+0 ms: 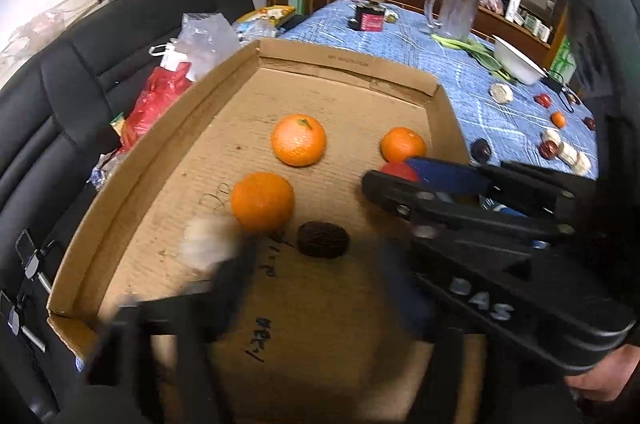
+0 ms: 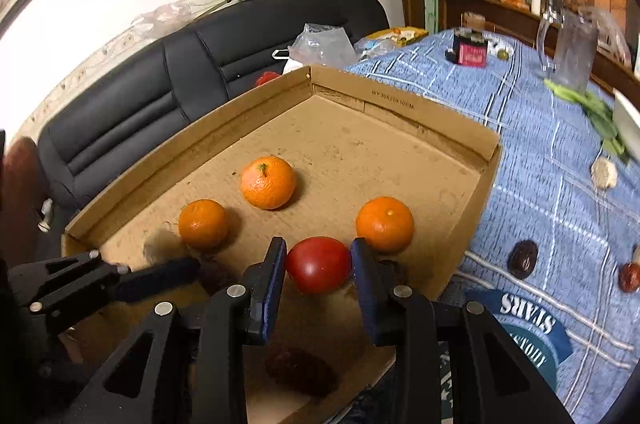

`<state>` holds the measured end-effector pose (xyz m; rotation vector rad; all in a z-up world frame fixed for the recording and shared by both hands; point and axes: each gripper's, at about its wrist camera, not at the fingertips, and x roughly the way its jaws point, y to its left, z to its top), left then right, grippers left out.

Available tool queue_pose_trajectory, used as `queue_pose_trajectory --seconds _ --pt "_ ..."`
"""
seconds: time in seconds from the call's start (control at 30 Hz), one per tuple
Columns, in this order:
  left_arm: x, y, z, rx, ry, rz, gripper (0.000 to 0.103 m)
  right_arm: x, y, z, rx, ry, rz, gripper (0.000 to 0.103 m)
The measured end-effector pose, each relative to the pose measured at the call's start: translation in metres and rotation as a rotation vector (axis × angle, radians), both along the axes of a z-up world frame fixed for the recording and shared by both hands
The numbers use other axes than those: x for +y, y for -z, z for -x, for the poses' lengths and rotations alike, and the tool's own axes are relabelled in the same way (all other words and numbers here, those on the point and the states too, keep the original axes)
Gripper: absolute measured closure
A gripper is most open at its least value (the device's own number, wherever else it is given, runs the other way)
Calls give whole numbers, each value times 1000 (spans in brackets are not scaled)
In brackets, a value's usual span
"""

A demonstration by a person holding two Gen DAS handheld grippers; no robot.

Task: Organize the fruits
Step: 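Open the left tool to drop the date while the right tool releases the tomato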

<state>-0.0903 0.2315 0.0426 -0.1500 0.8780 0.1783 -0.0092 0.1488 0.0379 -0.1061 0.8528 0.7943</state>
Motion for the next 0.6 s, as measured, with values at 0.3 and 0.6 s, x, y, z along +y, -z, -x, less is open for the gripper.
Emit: queue_pose_trajectory --seconds 0.3,0.6 --pt "2 -6 2 -22 -34 -37 26 -17 -9 7 2 22 -48 62" --pt "-8 -21 1 -64 -55 -61 19 -57 -33 21 -103 147 -67 45"
